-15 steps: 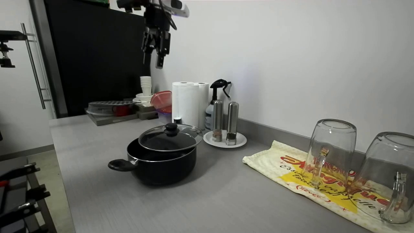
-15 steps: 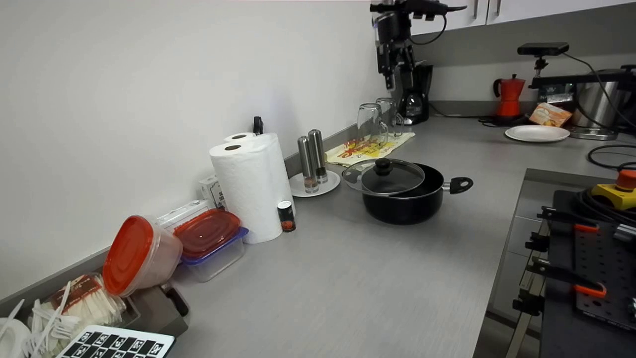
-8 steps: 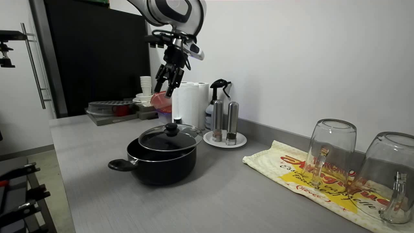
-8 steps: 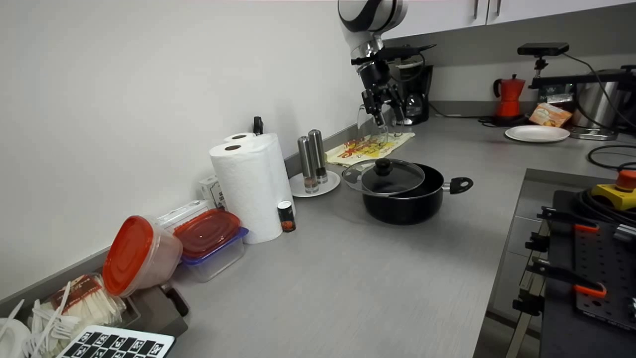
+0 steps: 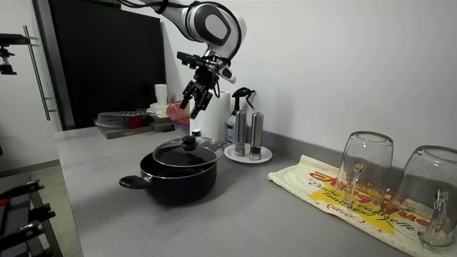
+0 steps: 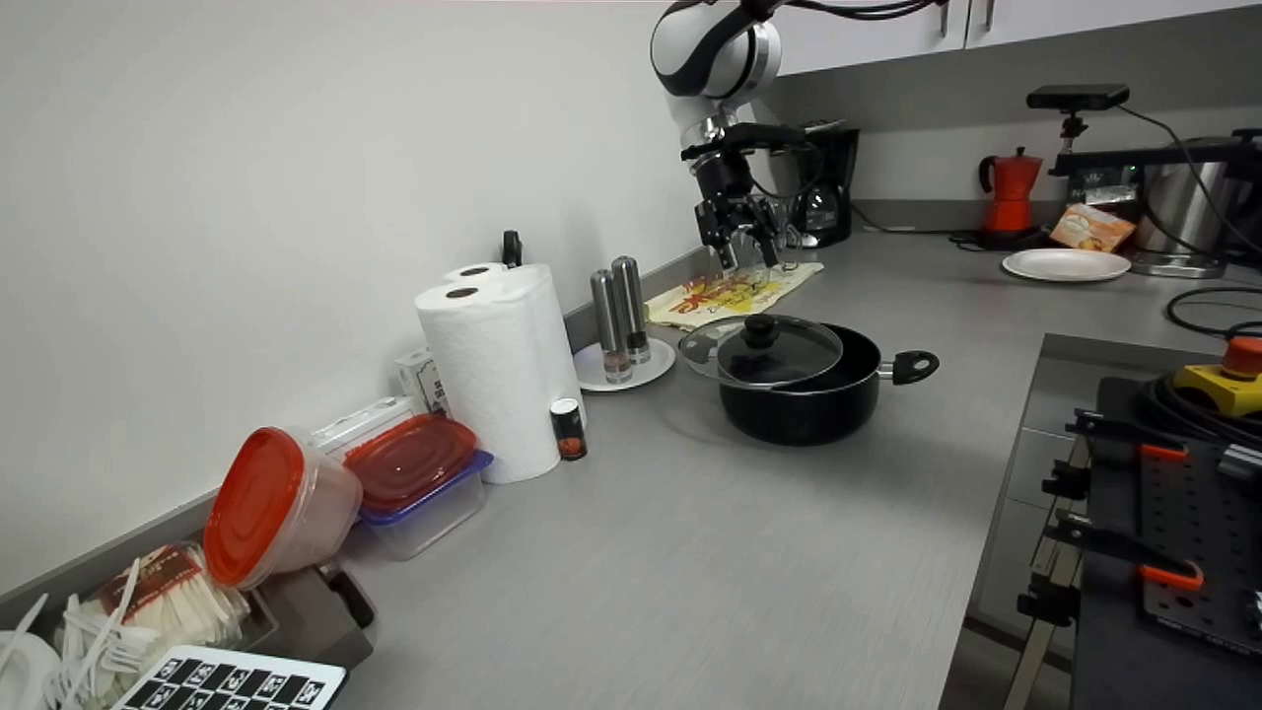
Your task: Remove the lid from the pot.
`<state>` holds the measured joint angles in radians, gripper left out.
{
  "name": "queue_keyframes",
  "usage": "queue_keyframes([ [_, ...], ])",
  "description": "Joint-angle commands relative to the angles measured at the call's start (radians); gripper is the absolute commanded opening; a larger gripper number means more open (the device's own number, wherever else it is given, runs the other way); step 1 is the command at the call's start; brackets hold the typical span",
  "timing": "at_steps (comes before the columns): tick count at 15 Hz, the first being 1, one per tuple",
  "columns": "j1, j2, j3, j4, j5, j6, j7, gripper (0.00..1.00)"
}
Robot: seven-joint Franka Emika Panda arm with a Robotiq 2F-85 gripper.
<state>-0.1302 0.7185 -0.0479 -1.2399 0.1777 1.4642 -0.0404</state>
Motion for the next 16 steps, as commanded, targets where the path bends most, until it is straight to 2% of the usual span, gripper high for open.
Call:
queue_keyframes([
  [1,-0.021,0.081,0.024,0.152,0.039,-0.058,0.021,1.0],
  [10,-0.012,0.239,0.011,0.224,-0.004,-0.14,0.062,1.0],
  [16,-0.019,0.294,0.01,0.285,-0.004,-0.204,0.081,1.0],
])
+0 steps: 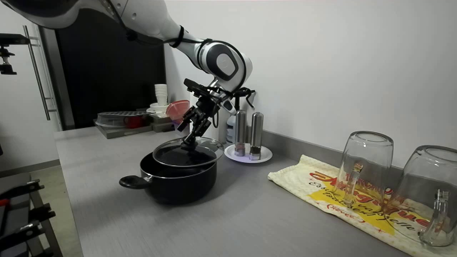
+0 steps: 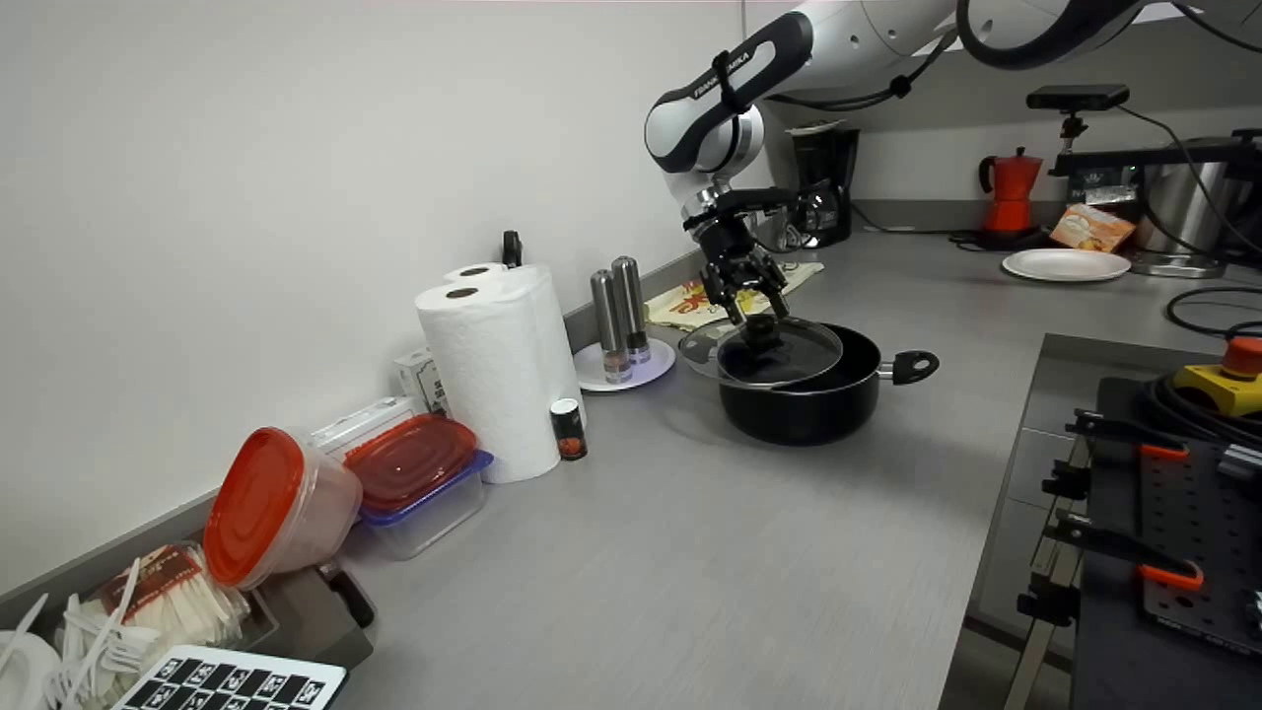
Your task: Remove the lid from the pot.
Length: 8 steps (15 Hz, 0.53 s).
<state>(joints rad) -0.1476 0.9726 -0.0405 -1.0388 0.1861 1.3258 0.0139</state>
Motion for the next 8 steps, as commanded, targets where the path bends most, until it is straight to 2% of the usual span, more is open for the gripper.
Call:
queue_keyframes([
  [1,-0.001,0.045,0.003,0.093,-0.013,-0.075,0.03,1.0],
  [3,-0.001,0.054,0.002,0.114,-0.017,-0.097,0.031,1.0],
  [4,-0.001,0.06,0.002,0.125,-0.016,-0.105,0.032,0.95],
  [5,-0.001,0.064,0.002,0.133,-0.017,-0.112,0.032,0.98],
  [6,-0.001,0.068,0.001,0.14,-0.018,-0.116,0.033,0.96],
  [7,-0.001,0.07,0.0,0.145,-0.02,-0.118,0.033,0.81],
  [8,-0.002,0.073,0.0,0.151,-0.02,-0.121,0.034,0.75],
])
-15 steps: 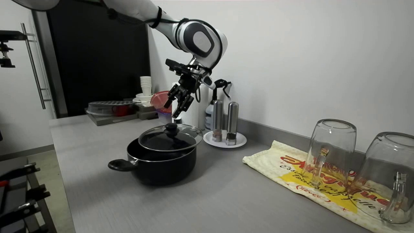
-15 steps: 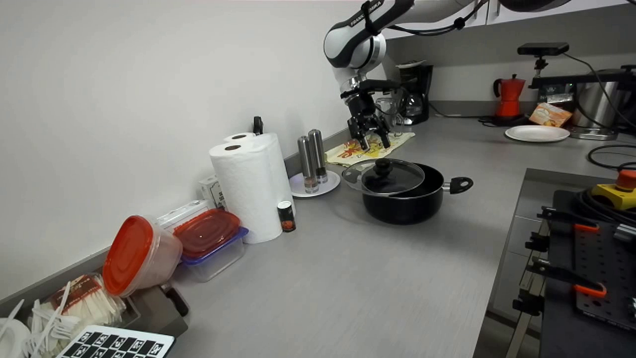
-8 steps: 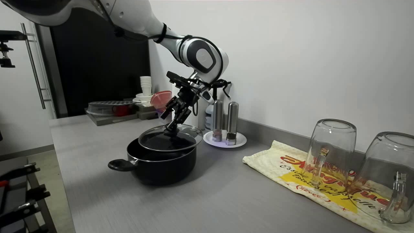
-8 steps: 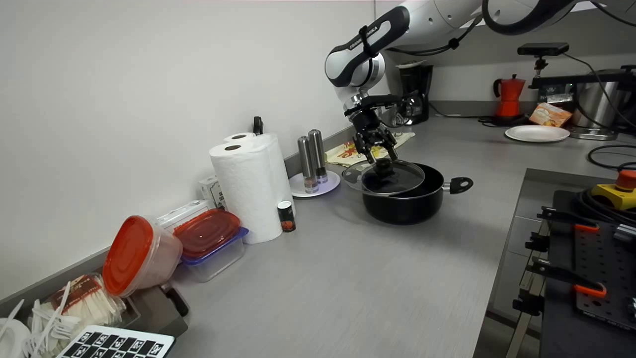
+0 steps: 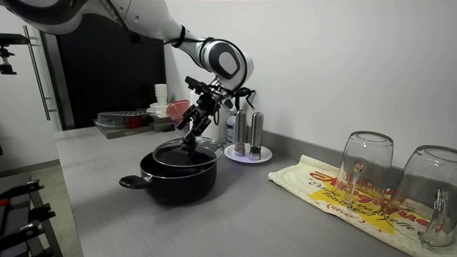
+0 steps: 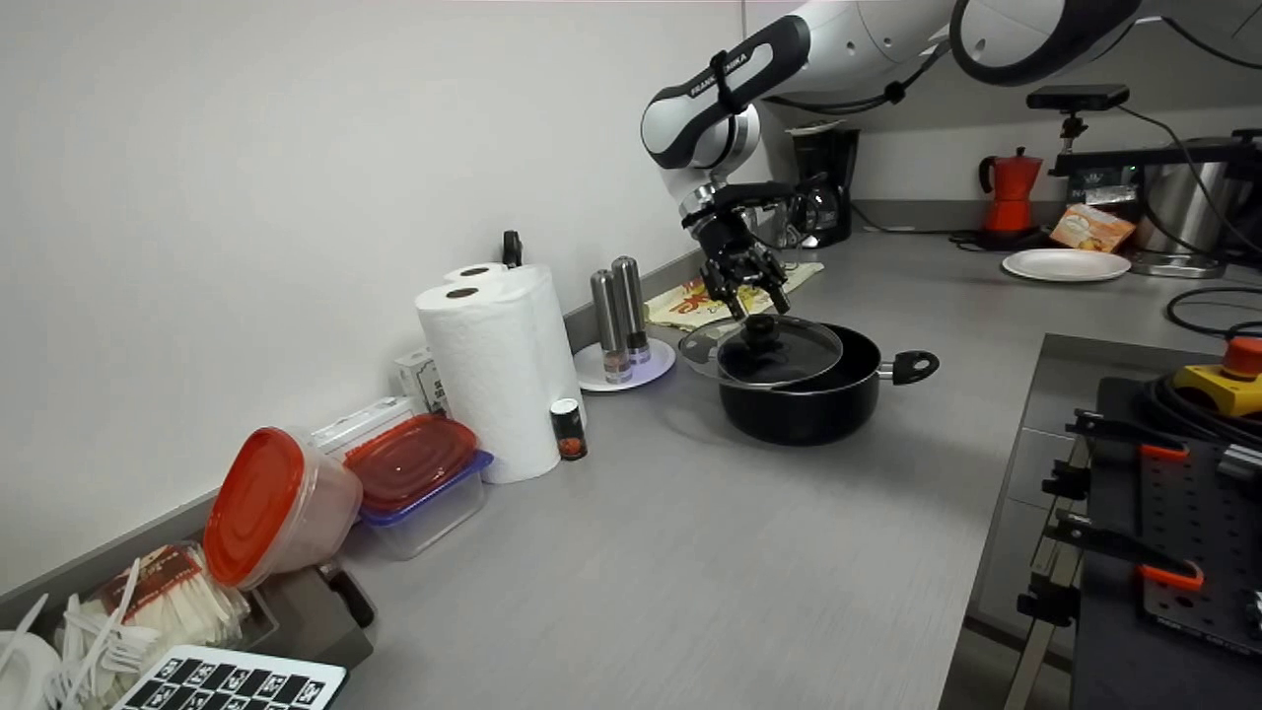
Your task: Remove the lid from the pot.
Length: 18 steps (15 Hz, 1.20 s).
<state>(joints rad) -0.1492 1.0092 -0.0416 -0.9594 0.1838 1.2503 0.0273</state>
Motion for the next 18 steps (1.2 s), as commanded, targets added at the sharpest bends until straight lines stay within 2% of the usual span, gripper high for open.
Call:
queue_keyframes([
  [1,0.0,0.04,0.0,0.077,-0.02,-0.046,0.021,0.8],
  [2,-0.001,0.043,-0.001,0.08,-0.021,-0.045,0.022,0.74],
  [3,-0.001,0.046,-0.002,0.085,-0.022,-0.046,0.023,0.74],
  [4,-0.003,0.048,-0.003,0.087,-0.023,-0.046,0.023,0.86],
  [7,0.001,0.048,-0.013,0.086,-0.021,-0.042,0.025,0.99],
  [11,0.006,0.047,-0.027,0.086,-0.028,-0.03,0.037,1.0],
  [14,0.034,0.033,-0.055,0.074,-0.076,0.028,0.065,1.0],
  [18,0.035,0.041,-0.049,0.096,-0.094,0.019,0.074,1.0],
])
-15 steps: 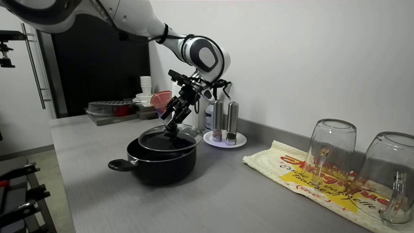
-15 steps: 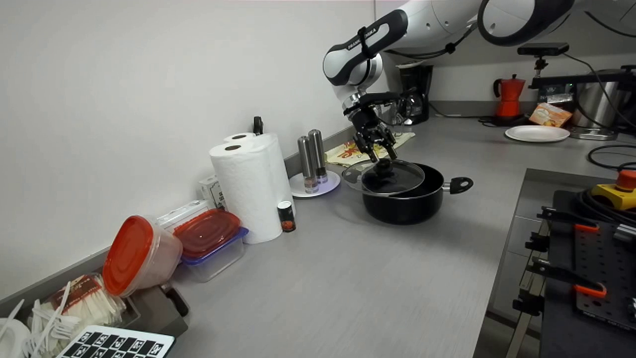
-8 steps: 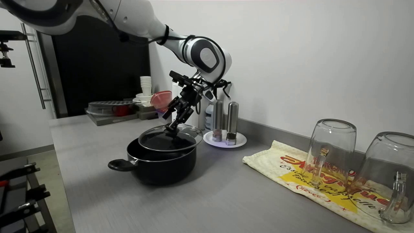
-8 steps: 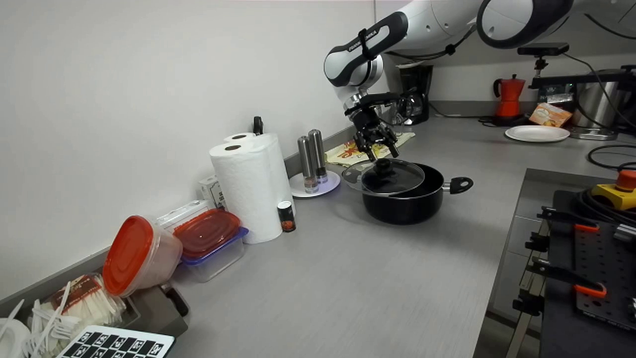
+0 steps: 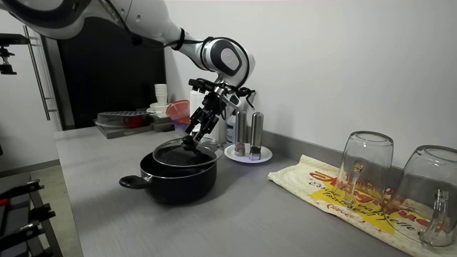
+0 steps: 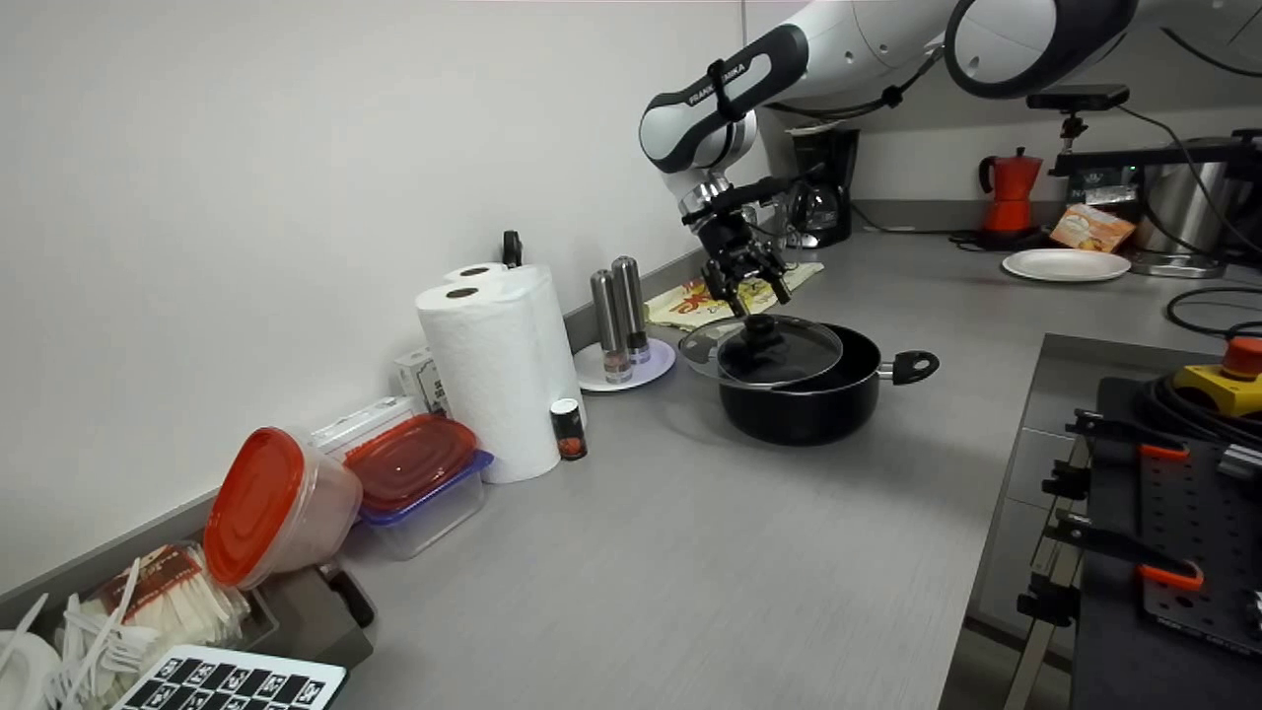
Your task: Remove the lid from the pot.
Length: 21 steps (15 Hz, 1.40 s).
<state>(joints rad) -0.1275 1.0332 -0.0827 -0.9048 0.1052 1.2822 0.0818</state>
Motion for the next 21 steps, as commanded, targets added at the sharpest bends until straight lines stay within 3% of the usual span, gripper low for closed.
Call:
queue_keyframes([
  [1,0.014,0.018,-0.007,0.043,-0.016,-0.015,0.018,1.0],
  [11,0.01,0.047,0.0,0.057,-0.008,-0.047,0.007,1.0],
  [12,0.011,0.05,-0.001,0.058,-0.013,-0.049,0.004,0.75],
  [13,0.01,0.051,-0.002,0.059,-0.013,-0.051,0.003,0.74],
  [19,0.007,0.055,0.0,0.069,-0.011,-0.071,0.002,0.27],
  [21,0.004,0.056,0.001,0.072,-0.009,-0.076,0.0,0.25],
])
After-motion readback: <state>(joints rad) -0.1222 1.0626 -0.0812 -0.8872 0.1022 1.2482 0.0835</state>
